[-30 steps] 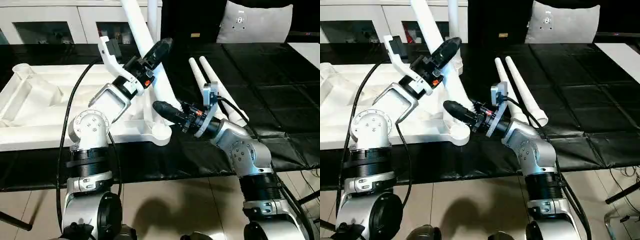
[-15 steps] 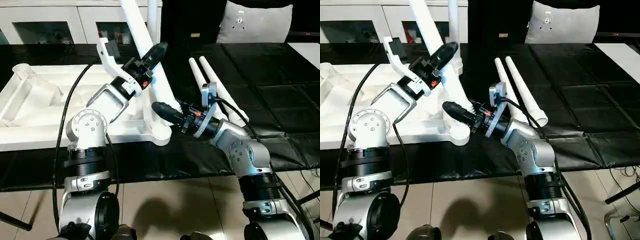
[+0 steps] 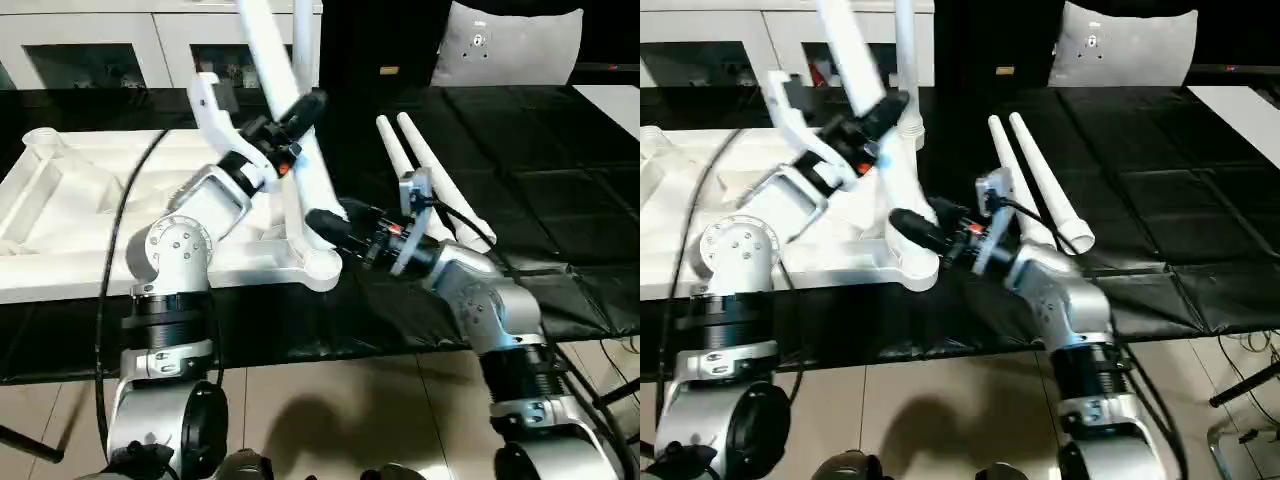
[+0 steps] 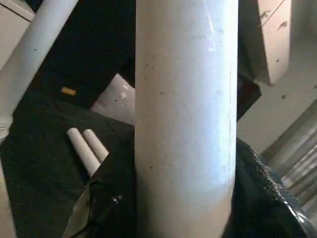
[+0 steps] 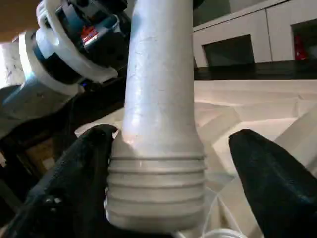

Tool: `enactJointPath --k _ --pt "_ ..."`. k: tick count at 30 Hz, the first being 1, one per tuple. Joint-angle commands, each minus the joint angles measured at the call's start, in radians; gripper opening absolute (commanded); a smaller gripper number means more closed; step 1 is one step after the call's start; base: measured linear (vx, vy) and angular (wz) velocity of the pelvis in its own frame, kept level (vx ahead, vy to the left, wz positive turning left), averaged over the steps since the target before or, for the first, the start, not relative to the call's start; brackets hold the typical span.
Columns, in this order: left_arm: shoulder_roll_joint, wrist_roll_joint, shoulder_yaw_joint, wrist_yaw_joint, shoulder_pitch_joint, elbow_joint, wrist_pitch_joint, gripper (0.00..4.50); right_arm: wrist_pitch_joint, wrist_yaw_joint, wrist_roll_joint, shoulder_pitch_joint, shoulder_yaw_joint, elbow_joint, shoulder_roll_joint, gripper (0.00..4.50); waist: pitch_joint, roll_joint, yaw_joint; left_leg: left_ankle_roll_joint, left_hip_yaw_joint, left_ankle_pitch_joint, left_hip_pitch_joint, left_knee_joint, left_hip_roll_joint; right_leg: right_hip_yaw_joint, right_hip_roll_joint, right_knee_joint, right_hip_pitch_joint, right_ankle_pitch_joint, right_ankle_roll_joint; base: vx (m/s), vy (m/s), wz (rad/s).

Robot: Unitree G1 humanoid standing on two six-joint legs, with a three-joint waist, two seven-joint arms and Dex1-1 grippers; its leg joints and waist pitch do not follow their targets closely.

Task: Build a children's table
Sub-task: Pick table leg

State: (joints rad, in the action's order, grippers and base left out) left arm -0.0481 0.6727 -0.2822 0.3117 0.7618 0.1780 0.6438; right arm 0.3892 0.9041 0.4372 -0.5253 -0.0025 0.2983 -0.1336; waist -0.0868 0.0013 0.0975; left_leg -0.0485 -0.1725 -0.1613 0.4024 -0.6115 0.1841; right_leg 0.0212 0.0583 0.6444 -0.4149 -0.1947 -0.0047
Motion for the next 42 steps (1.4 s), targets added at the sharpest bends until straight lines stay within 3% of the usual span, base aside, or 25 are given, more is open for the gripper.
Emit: enactJointPath --k 1,4,7,8,10,12,21,23,24,27,29,32,33,35,37,39,42 --pt "-0.013 -0.017 0.018 -0.005 0.032 0.005 -0.02 1.88 -0.022 0.01 -0.03 0.026 0.007 0.003 -0.033 4.33 0.096 -0.005 0.003 0.023 0.008 -0.121 -0.021 0.059 0.029 -0.028 0.063 -0.078 0.062 -0.088 -0.207 0.0 0.0 0.0" --pt "-0.019 -0.028 0.026 0.001 0.03 0.008 -0.026 1.88 -0.031 -0.006 -0.046 0.039 -0.01 0.013 -0.075 4.48 0.096 -0.007 0.008 0.024 0.008 -0.121 -0.021 0.058 0.028 -0.029 0.063 -0.079 0.063 -0.089 -0.207 0.0 0.0 0.0" --pt "-0.022 -0.037 0.034 0.007 0.026 0.009 -0.031 1.88 0.042 -0.023 -0.007 0.032 -0.059 0.028 -0.105 4.5 0.095 -0.006 0.008 0.022 0.007 -0.131 -0.023 0.058 0.026 -0.029 0.063 -0.082 0.063 -0.116 -0.213 0.0 0.0 0.0" --pt "-0.025 -0.04 0.037 0.011 0.025 0.01 -0.031 1.88 0.035 -0.04 -0.001 0.028 -0.081 0.029 -0.109 4.5 0.095 -0.002 0.01 0.019 0.007 -0.133 -0.022 0.057 0.026 -0.029 0.063 -0.082 0.062 -0.123 -0.215 0.0 0.0 0.0" --pt "-0.026 -0.042 0.039 0.014 0.024 0.009 -0.03 1.88 0.028 -0.05 0.005 0.025 -0.096 0.028 -0.107 4.5 0.095 -0.005 0.01 0.019 0.007 -0.136 -0.022 0.057 0.026 -0.028 0.063 -0.082 0.062 -0.126 -0.211 0.0 0.0 0.0" --pt "-0.03 -0.045 0.044 0.021 0.025 0.011 -0.032 1.88 -0.041 -0.082 -0.027 0.018 -0.098 0.03 -0.111 4.5 0.096 -0.006 0.01 0.021 0.008 -0.133 -0.021 0.058 0.027 -0.028 0.064 -0.081 0.062 -0.121 -0.212 0.0 0.0 0.0" --pt "-0.053 -0.044 0.075 0.07 0.008 -0.011 -0.016 1.88 -0.058 -0.051 -0.058 -0.008 -0.055 0.025 -0.127 4.5 0.096 -0.005 0.006 0.029 0.007 -0.133 -0.022 0.056 0.028 -0.027 0.062 -0.078 0.061 -0.098 -0.225 0.0 0.0 0.0" --pt "-0.062 -0.034 0.092 0.108 -0.003 -0.031 -0.004 1.88 -0.018 0.004 -0.025 -0.014 -0.041 0.009 -0.13 4.5 0.096 -0.005 0.006 0.036 0.007 -0.135 -0.021 0.057 0.028 -0.027 0.062 -0.077 0.063 -0.096 -0.231 0.0 0.0 0.0" --pt "-0.073 -0.023 0.119 0.161 -0.018 -0.059 0.004 1.88 0.01 0.051 0.003 -0.021 -0.025 -0.006 -0.137 4.5 0.095 -0.011 0.005 0.039 0.006 -0.134 -0.021 0.057 0.028 -0.027 0.061 -0.078 0.063 -0.099 -0.231 0.0 0.0 0.0" --pt "-0.094 0.002 0.174 0.265 -0.042 -0.109 0.015 1.88 0.048 0.142 0.03 -0.037 0.017 -0.029 -0.149 4.5 0.095 -0.008 0.007 0.043 0.007 -0.138 -0.022 0.057 0.031 -0.028 0.064 -0.077 0.061 -0.121 -0.234 0.0 0.0 0.0" --pt "-0.101 0.013 0.193 0.303 -0.049 -0.128 0.019 1.88 0.06 0.172 0.037 -0.045 0.03 -0.03 -0.151 4.5 0.094 -0.011 0.006 0.045 0.006 -0.133 -0.021 0.058 0.031 -0.029 0.063 -0.076 0.061 -0.114 -0.232 0.0 0.0 0.0" --pt "-0.109 0.049 0.216 0.372 -0.061 -0.17 0.038 1.88 0.061 0.22 0.041 -0.063 0.048 -0.02 -0.149 4.5 0.093 -0.008 0.006 0.037 0.006 -0.144 -0.022 0.058 0.032 -0.028 0.065 -0.077 0.058 -0.134 -0.236 0.0 0.0 0.0" --pt "-0.115 0.058 0.23 0.404 -0.067 -0.186 0.048 1.88 0.063 0.239 0.043 -0.071 0.054 -0.011 -0.149 4.5 0.092 -0.014 0.004 0.033 0.005 -0.15 -0.023 0.059 0.032 -0.028 0.063 -0.078 0.058 -0.143 -0.235 0.0 0.0 0.0" --pt "-0.125 0.056 0.252 0.44 -0.075 -0.203 0.051 1.88 0.067 0.269 0.045 -0.08 0.066 -0.001 -0.154 4.15 0.091 -0.012 0.005 0.031 0.005 -0.154 -0.023 0.059 0.032 -0.029 0.065 -0.079 0.056 -0.16 -0.231 0.0 0.0 0.0" --pt "-0.131 0.046 0.266 0.451 -0.08 -0.209 0.045 1.88 0.075 0.295 0.047 -0.085 0.081 0.003 -0.16 4.12 0.092 -0.01 0.005 0.03 0.006 -0.153 -0.023 0.059 0.033 -0.029 0.064 -0.079 0.056 -0.162 -0.225 0.0 0.0 0.0" --pt "-0.13 0.046 0.266 0.448 -0.081 -0.206 0.043 1.88 0.084 0.314 0.053 -0.088 0.087 -0.001 -0.163 3.86 0.092 -0.016 0.003 0.026 0.005 -0.147 -0.023 0.06 0.032 -0.029 0.064 -0.079 0.058 -0.154 -0.22 0.0 0.0 0.0" --pt "-0.131 0.04 0.264 0.447 -0.082 -0.204 0.038 1.88 0.09 0.321 0.057 -0.095 0.087 0.002 -0.16 3.69 0.092 -0.015 0.004 0.025 0.005 -0.147 -0.022 0.059 0.031 -0.029 0.064 -0.078 0.058 -0.161 -0.217 0.0 0.0 0.0"
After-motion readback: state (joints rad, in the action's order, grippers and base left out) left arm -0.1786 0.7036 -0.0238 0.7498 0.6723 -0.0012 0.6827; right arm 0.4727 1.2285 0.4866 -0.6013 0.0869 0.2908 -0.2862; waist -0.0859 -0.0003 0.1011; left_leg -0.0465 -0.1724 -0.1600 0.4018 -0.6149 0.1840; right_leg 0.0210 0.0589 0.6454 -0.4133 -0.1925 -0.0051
